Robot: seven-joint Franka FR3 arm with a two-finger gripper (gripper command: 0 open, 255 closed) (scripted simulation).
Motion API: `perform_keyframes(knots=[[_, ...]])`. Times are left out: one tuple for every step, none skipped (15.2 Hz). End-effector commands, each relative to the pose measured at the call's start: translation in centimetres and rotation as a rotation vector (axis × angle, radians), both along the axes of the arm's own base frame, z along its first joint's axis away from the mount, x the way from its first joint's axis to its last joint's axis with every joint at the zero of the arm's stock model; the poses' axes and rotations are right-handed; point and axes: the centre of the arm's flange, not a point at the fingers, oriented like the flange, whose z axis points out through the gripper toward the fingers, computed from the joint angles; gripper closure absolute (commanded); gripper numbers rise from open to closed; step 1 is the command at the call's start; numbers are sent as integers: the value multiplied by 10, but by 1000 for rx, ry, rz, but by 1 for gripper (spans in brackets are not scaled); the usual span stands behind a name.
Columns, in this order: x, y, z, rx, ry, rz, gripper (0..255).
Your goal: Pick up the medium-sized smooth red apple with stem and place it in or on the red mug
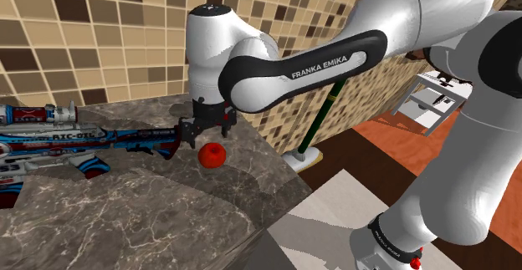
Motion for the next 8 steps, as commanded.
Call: perform_keyframes(knots=[[1,-1,-10,0,-1,0,0],[1,-2,-16,0,-1,0,0],[1,-2,-21,0,-1,0,0],[1,-4,-29,0,-1,0,0],[1,-4,-29,0,-1,0,0],[1,-4,-29,0,-1,0,0],[1,-4,-29,0,-1,0,0],[1,-4,-29,0,-1,0,0]])
